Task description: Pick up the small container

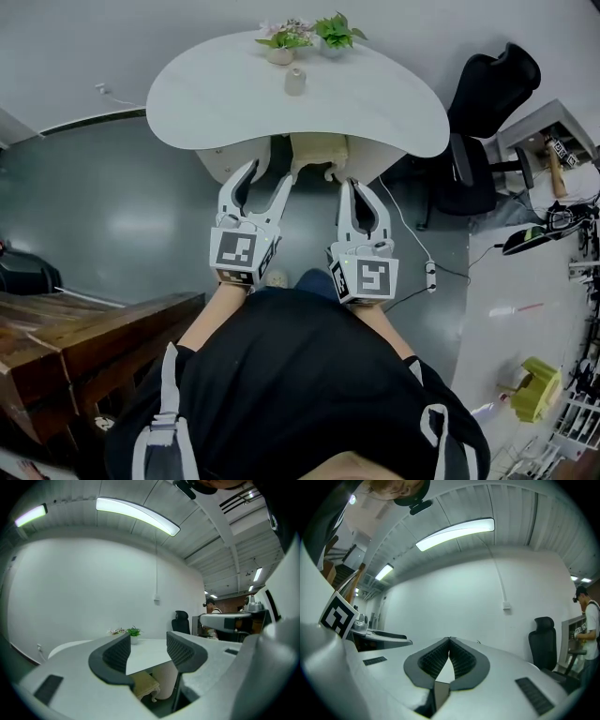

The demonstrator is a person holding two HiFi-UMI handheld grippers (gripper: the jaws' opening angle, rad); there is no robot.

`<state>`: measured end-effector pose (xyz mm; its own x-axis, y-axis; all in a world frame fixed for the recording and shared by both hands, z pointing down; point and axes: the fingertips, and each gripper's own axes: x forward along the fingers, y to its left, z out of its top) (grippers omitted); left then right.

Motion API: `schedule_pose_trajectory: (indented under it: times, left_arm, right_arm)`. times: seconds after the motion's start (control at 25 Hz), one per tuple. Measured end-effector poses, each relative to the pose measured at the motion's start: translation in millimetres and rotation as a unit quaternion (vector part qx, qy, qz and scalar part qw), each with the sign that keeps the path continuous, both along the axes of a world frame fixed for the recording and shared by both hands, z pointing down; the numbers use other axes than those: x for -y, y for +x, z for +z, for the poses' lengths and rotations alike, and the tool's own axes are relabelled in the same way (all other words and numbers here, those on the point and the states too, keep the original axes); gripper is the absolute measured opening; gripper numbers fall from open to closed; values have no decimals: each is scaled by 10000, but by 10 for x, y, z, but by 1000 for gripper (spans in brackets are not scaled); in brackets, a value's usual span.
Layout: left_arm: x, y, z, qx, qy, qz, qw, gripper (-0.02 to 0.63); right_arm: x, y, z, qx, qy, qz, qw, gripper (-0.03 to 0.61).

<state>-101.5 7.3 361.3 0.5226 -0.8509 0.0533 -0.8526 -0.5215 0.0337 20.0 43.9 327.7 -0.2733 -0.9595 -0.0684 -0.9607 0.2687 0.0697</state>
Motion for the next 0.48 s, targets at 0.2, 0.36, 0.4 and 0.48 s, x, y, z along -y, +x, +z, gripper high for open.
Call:
schedule_pose_trajectory:
  times: [0.2, 0.36, 0.4, 0.48]
  left_arm:
    - [132, 6, 53, 19, -39, 66, 10000, 241]
    - [267, 21, 109, 84, -55, 142, 9998, 253]
    - [308, 25, 124, 92, -70, 139, 9998, 256]
    - [397, 29, 158, 116, -101, 122, 9998, 260]
  right_arm:
    - [134, -6, 28, 5, -51, 51, 10000, 21]
    - [272, -2, 80, 7, -80, 72, 9999, 21]
    - [313, 4, 89, 15, -87, 72, 9999, 21]
    - [405, 11, 102, 34, -91, 58, 9999, 21]
